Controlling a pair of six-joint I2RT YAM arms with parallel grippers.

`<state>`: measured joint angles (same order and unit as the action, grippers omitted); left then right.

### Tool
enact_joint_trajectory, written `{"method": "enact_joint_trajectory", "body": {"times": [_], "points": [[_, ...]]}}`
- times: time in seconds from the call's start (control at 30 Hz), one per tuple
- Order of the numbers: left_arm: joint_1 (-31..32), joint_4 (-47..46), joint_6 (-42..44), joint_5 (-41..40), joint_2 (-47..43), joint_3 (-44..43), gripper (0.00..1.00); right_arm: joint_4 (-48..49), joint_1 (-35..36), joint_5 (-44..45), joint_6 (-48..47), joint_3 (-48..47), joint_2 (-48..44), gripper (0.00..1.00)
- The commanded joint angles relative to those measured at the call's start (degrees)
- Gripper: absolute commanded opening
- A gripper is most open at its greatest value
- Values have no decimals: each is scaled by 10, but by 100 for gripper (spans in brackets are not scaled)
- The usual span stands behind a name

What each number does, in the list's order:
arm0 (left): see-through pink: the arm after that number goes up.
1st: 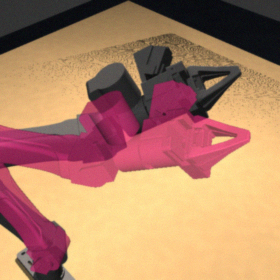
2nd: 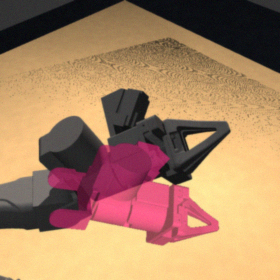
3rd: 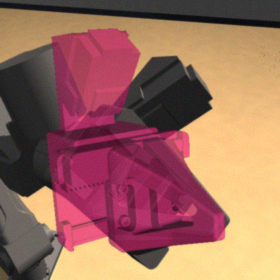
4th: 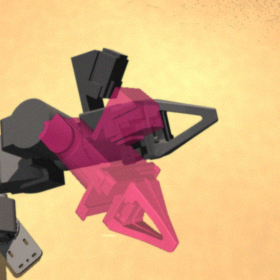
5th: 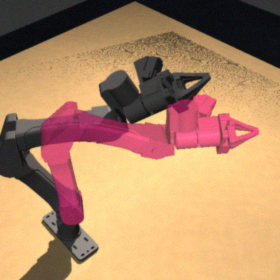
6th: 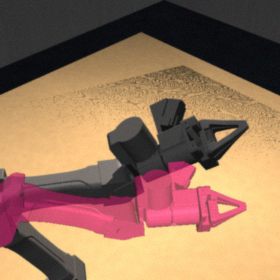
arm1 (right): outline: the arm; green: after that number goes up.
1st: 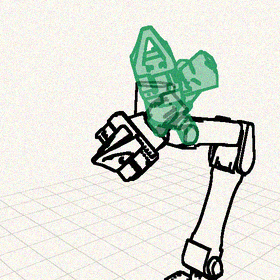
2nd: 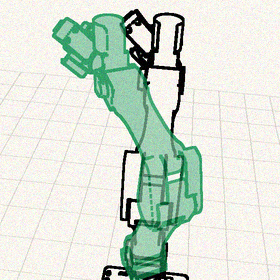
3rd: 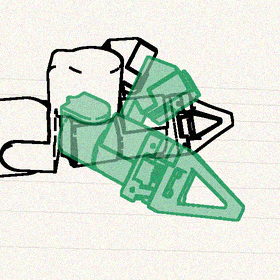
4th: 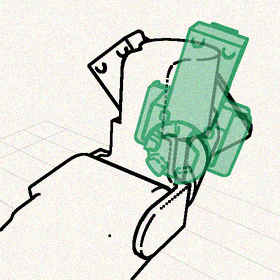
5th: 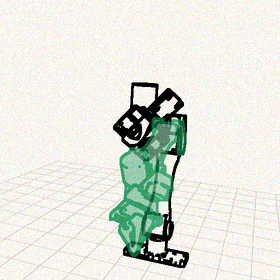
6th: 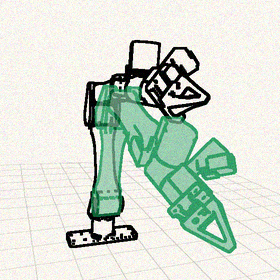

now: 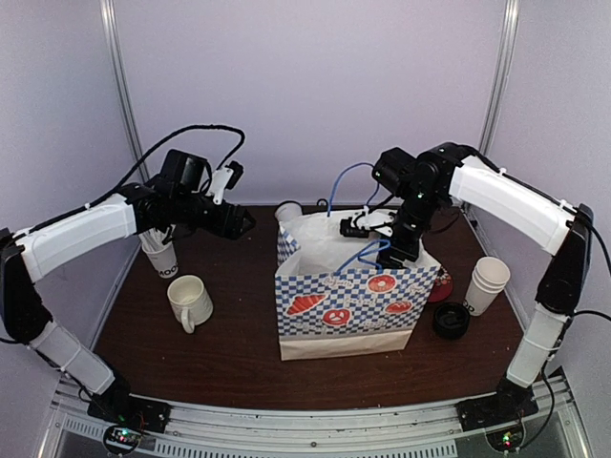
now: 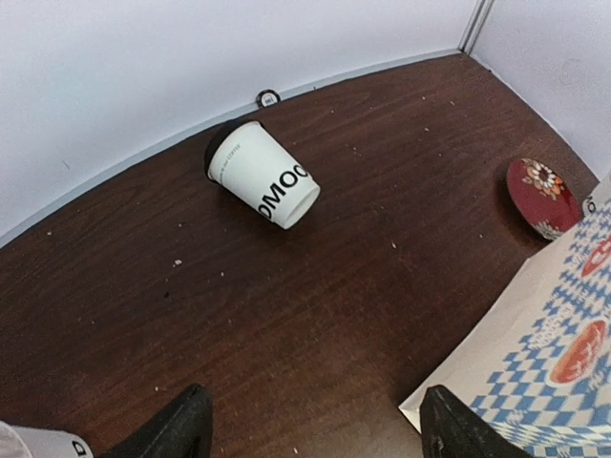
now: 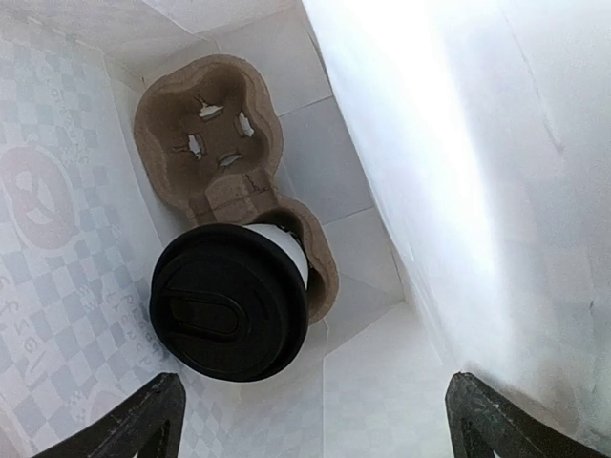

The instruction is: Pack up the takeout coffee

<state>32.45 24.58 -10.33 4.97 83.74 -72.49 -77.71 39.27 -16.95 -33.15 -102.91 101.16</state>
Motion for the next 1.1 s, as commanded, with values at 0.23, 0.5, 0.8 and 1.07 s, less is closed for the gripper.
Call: {"method": "enact_joint_trajectory", "body": {"times": [0.23,0.5,0.8,1.07], "points": [[-34,30,-97,14,292,-300,76,22,-42,21,21,20,-44,99],[-35,30,-320,-41,444,-438,77,-4,-48,-7,-2,11,-72,99],[-17,49,-367,-69,550,-520,97,-31,-48,-44,-17,0,-74,99],[-16,52,-414,-53,633,-601,98,-36,-49,-72,-23,-5,-60,99]]}}
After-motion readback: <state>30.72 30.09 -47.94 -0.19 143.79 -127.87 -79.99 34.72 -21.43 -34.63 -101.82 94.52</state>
